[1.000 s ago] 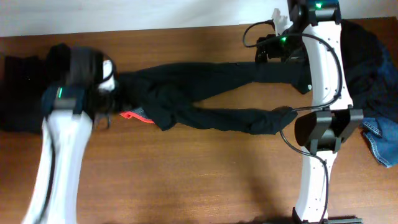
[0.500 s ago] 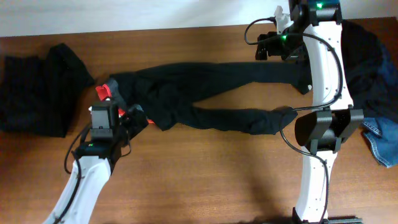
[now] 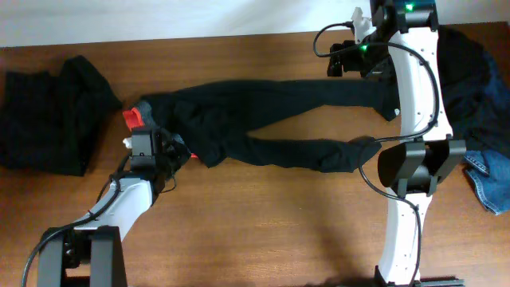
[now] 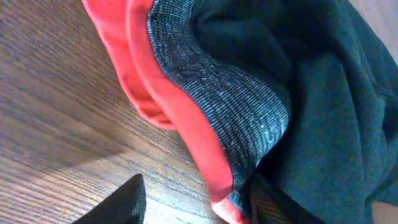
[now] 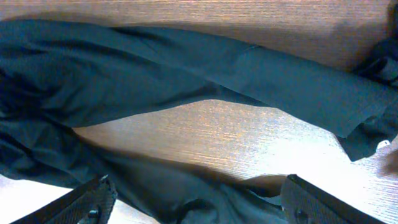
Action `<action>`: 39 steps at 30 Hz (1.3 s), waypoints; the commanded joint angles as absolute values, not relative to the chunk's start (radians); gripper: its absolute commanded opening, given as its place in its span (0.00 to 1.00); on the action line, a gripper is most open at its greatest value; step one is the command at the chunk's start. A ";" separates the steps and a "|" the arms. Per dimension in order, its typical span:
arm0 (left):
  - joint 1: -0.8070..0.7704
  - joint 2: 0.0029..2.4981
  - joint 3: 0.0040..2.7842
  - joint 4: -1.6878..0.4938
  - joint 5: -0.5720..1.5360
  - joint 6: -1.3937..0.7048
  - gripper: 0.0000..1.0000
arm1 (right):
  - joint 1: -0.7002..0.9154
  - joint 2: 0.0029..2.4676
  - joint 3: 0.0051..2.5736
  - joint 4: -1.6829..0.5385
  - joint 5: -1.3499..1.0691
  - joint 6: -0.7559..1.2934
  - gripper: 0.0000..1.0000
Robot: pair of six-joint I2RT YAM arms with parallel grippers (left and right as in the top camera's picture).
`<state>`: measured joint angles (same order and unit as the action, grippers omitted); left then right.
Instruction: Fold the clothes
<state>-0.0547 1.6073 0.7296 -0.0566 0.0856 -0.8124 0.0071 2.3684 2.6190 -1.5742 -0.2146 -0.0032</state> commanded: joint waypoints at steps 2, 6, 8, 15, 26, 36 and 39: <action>-0.054 1.610 0.725 -0.055 0.022 -0.818 0.46 | 0.006 2.357 2.636 -1.574 -0.209 0.001 0.90; -0.054 1.610 0.725 -0.053 -0.029 -0.818 0.44 | 0.006 2.357 2.636 -1.575 -0.209 0.001 0.90; -0.054 1.610 0.725 -0.052 -0.073 -0.818 0.44 | 0.006 2.357 2.636 -1.575 -0.210 0.001 0.90; -0.054 1.622 0.725 0.007 -0.105 -0.817 0.45 | 0.006 2.357 2.636 -1.582 -0.209 0.001 0.90; -0.054 1.705 0.725 0.081 -0.102 -0.818 0.45 | 0.006 2.357 2.636 -1.583 -0.209 0.001 0.90; -0.054 1.705 0.726 0.109 -0.091 -0.756 0.11 | 0.006 2.357 2.636 -1.581 -0.206 0.001 0.90; -0.054 1.704 0.727 0.108 -0.082 -0.687 0.01 | 0.006 2.357 2.636 -1.581 -0.205 0.001 0.90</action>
